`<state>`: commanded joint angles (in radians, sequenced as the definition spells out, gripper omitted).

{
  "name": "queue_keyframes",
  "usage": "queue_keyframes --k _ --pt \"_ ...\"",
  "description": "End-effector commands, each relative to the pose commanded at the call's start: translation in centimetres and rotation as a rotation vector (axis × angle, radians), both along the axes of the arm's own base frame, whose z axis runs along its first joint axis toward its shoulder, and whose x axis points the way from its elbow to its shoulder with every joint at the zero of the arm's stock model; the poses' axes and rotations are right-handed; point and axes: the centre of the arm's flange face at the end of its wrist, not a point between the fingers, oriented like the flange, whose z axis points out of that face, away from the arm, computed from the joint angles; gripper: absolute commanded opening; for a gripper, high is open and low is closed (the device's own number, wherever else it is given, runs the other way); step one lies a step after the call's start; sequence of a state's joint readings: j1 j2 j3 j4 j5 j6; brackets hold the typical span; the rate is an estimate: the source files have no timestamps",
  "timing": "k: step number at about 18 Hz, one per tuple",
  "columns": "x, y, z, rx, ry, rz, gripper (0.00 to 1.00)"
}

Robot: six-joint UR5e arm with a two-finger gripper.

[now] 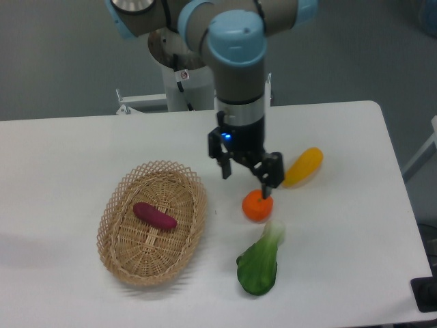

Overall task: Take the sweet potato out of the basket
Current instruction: 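Move the open gripper from beside the yellow squash toward the basket, then lower the gripper into the basket over the purple sweet potato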

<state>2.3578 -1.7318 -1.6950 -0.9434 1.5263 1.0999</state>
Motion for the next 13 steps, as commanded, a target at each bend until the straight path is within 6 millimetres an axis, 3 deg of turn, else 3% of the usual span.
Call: queue_keyframes --k 7,13 --pt "1.2 2.5 -3.3 -0.074 0.017 -0.243 1.00" --pt "7.0 5.6 -6.9 -0.169 0.030 -0.469 1.00"
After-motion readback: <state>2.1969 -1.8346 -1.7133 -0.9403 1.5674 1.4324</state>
